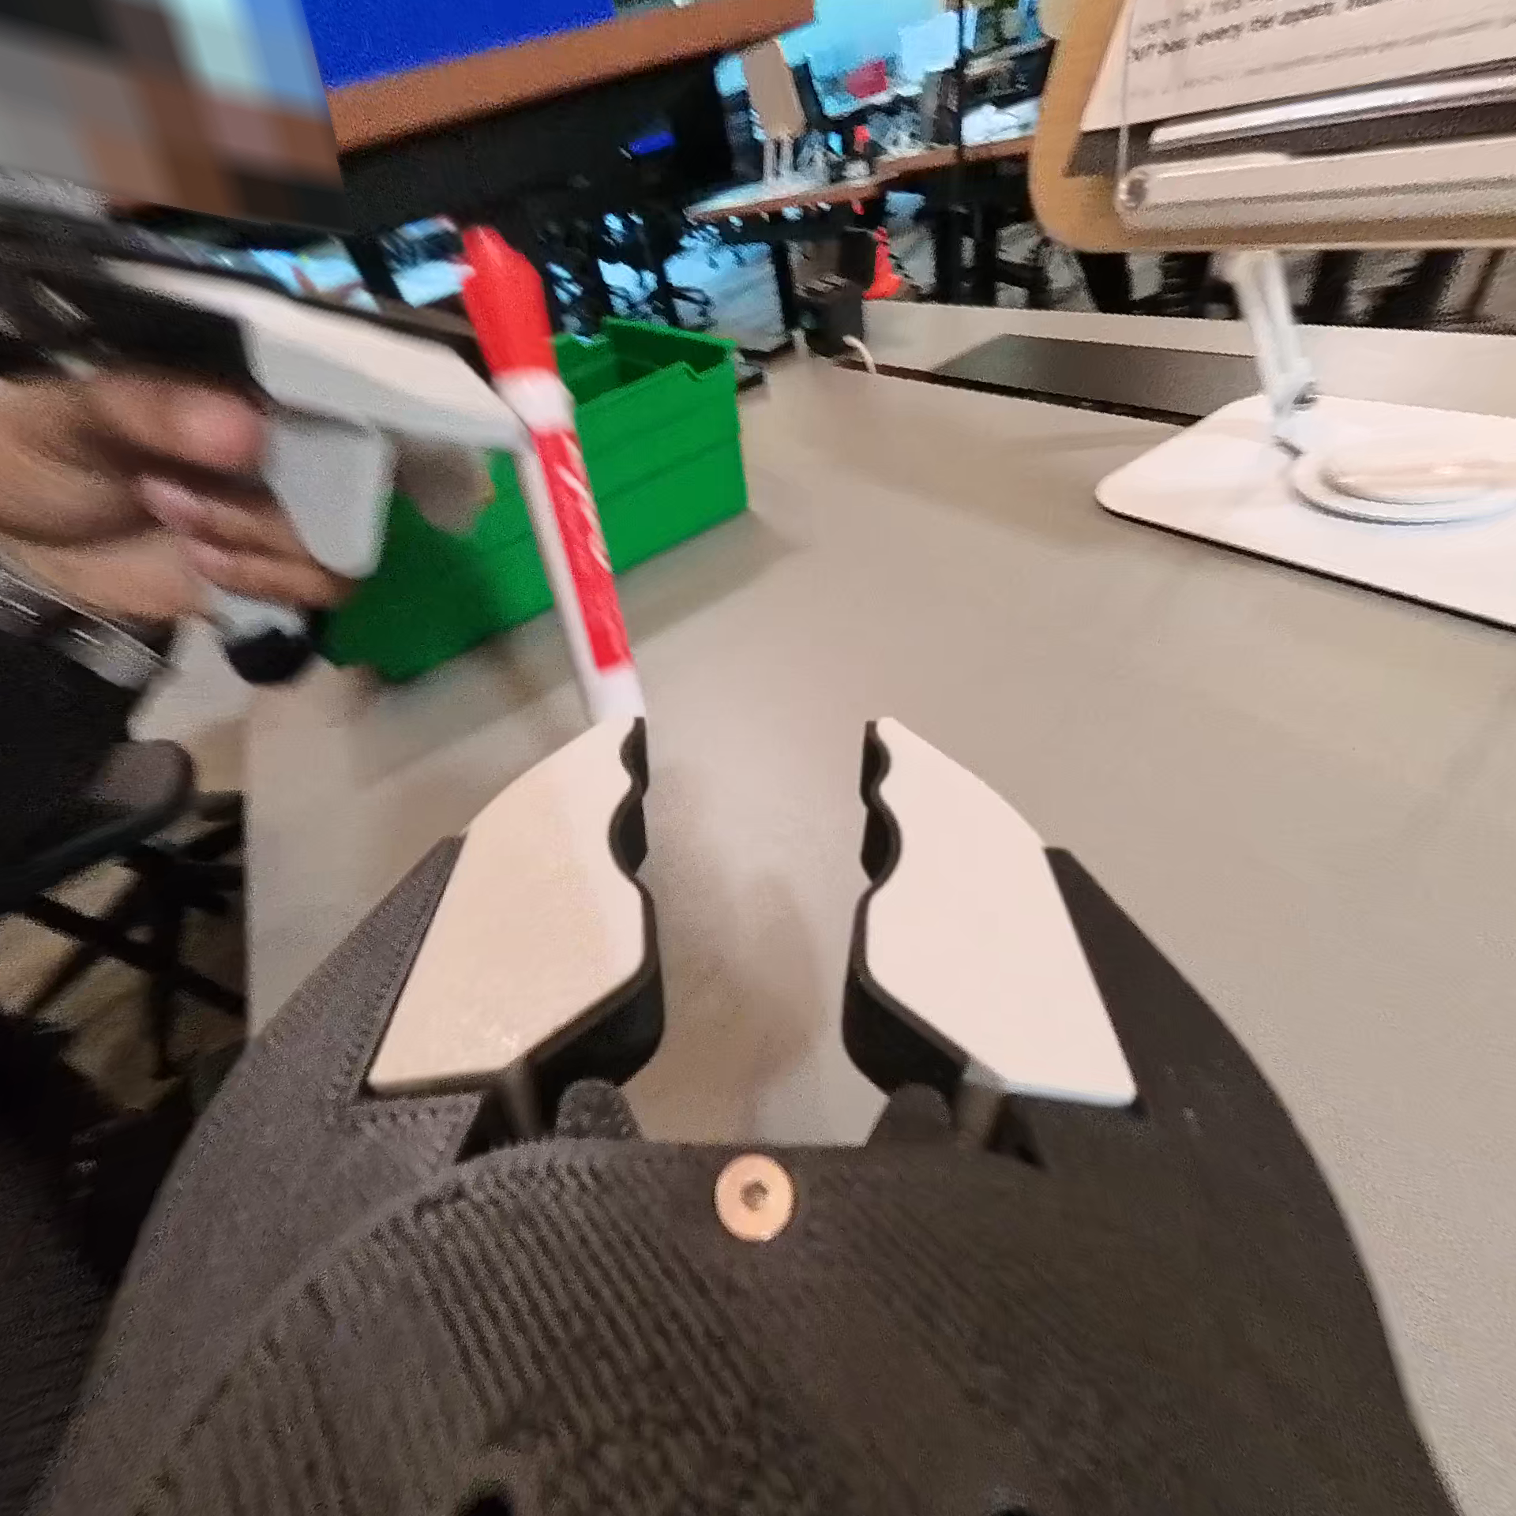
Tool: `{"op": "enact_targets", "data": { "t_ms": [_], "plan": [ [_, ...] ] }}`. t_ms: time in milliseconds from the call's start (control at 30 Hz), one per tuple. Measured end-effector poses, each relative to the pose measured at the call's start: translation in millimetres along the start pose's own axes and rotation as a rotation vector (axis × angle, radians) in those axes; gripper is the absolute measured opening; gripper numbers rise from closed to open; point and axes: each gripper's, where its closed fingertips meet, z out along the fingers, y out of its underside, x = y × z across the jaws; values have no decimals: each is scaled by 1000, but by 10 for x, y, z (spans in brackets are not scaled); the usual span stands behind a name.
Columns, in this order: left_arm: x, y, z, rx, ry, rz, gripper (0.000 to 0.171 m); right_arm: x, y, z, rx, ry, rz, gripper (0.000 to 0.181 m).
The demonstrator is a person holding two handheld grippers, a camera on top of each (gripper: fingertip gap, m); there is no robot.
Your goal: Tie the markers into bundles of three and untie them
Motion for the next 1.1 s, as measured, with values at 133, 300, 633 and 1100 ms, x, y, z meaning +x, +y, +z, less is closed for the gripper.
{"op": "enact_targets", "data": {
  "t_ms": [133,300,633,1100],
  "plan": [
    [150,188,220,0,127,-129,18,-125,11,9,-1,-89,25,54],
    [162,218,247,23,161,-116,18,-221,177,86,-74,-104,-43,56],
    [142,140,203,104,235,-212,19,-233,358,178,-148,-74,-78,22],
    [199,250,326,118,185,-146,67,-269,182,153,-51,-176,152,20]
  ]
}}
